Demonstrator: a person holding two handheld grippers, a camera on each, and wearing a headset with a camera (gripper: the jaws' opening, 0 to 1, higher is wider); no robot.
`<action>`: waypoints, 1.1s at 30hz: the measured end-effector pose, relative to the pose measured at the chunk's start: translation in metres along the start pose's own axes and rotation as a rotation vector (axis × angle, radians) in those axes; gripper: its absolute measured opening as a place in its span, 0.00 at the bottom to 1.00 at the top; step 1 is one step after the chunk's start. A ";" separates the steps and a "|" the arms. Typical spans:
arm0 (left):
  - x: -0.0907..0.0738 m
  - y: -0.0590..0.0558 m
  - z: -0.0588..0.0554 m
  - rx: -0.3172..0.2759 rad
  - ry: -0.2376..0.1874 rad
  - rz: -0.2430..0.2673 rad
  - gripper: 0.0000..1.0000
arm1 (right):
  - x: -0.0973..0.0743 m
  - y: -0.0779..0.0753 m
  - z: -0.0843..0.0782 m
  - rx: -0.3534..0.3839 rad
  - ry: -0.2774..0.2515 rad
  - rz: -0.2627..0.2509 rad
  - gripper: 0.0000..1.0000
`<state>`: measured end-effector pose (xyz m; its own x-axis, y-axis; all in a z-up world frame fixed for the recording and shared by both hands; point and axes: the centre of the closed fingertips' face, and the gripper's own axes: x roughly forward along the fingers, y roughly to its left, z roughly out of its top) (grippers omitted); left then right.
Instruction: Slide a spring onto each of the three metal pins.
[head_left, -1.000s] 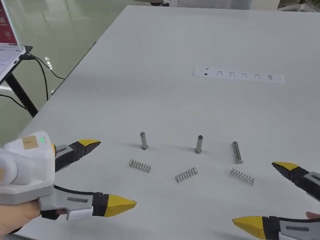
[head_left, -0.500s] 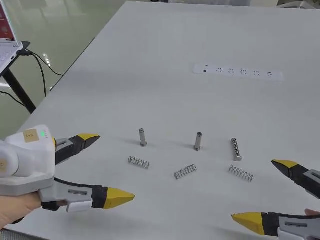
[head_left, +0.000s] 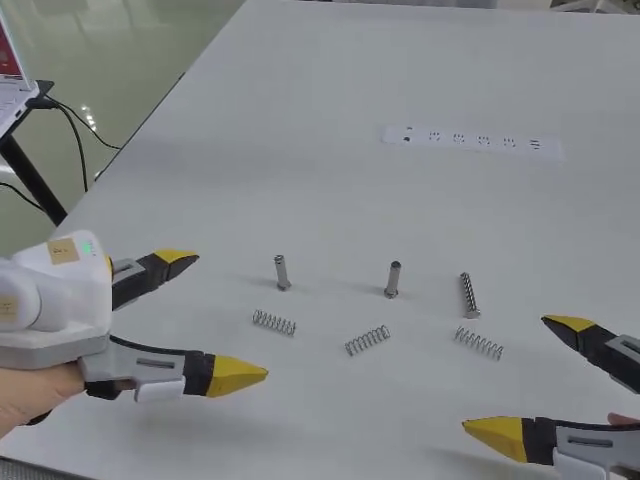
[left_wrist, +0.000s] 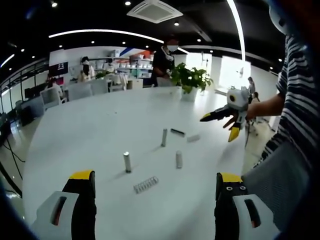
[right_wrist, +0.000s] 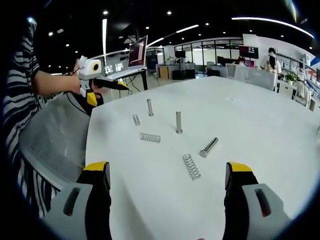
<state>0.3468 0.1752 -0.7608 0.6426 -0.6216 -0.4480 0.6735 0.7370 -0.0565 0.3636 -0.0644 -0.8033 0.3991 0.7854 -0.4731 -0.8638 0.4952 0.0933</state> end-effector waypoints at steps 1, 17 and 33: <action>0.001 -0.001 -0.001 -0.001 0.003 -0.003 0.98 | 0.000 0.000 0.000 -0.001 0.001 0.000 0.96; -0.003 0.002 -0.001 -0.015 -0.008 0.010 0.98 | 0.001 0.004 -0.002 -0.006 0.013 0.013 0.96; -0.005 0.003 -0.006 -0.019 0.003 0.009 0.97 | 0.009 0.002 0.014 -0.003 0.015 0.036 0.89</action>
<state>0.3435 0.1814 -0.7639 0.6474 -0.6144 -0.4510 0.6609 0.7472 -0.0692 0.3696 -0.0513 -0.7949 0.3628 0.7971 -0.4827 -0.8784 0.4655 0.1084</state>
